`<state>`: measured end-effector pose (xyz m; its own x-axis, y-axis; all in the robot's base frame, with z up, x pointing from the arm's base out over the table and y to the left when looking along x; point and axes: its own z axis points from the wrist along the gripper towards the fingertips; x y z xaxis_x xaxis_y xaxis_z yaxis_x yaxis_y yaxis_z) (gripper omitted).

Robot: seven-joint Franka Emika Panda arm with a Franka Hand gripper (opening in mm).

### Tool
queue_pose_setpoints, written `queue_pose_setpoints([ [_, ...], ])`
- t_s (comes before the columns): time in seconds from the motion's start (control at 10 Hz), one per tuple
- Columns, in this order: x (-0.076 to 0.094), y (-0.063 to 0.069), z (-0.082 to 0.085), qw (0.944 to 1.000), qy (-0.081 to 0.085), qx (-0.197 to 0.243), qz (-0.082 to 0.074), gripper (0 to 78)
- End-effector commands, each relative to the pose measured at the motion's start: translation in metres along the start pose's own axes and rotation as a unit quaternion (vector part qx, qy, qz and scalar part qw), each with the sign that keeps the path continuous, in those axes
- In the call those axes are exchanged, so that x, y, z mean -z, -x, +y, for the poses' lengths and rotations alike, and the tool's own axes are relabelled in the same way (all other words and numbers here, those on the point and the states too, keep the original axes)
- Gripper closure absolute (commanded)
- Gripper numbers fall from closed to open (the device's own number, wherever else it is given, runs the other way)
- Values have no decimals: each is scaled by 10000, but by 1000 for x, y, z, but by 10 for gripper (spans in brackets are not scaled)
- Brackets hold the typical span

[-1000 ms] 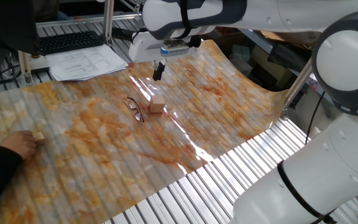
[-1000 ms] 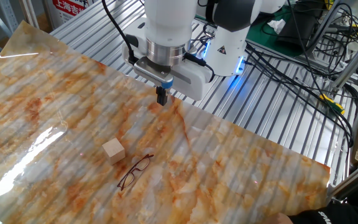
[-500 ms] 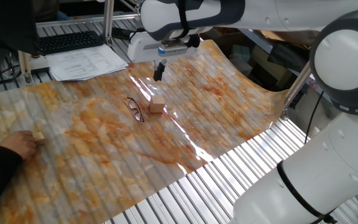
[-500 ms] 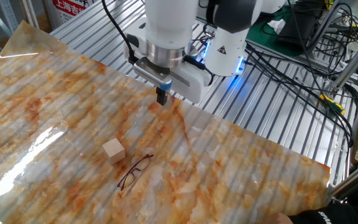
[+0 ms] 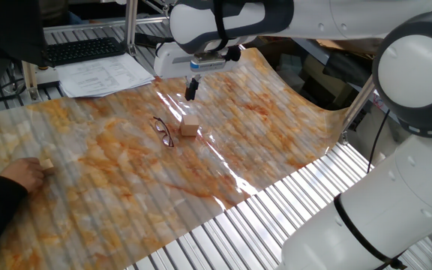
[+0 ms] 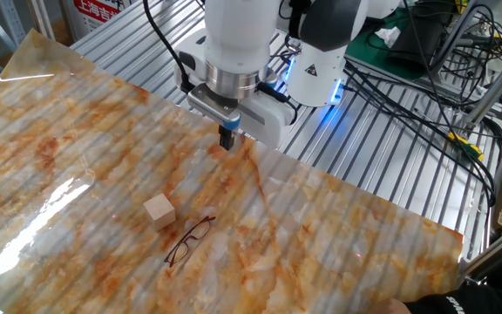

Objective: Unfold the leg of the glasses (with one hand)

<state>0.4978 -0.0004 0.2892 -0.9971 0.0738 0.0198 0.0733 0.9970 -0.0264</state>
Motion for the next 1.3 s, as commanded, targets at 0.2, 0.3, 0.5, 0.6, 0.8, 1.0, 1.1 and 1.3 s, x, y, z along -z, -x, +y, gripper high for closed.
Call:
queue_pose_setpoints([
  [0.2,-16,0,-2,9999,18,-77,-106,776],
  [0.3,-23,-1,-4,9998,56,-37,-161,776],
  [0.5,-29,-2,-5,9997,62,-5,-218,776],
  [0.6,-34,-2,-6,9994,51,-106,-334,776],
  [0.8,-34,-1,-6,9992,70,-147,-362,776],
  [1.0,-34,-1,-6,9987,75,-269,-436,776],
  [1.1,-34,-1,-6,9987,75,-269,-436,776],
  [1.3,-34,-1,-6,9976,89,-602,-325,776],
])
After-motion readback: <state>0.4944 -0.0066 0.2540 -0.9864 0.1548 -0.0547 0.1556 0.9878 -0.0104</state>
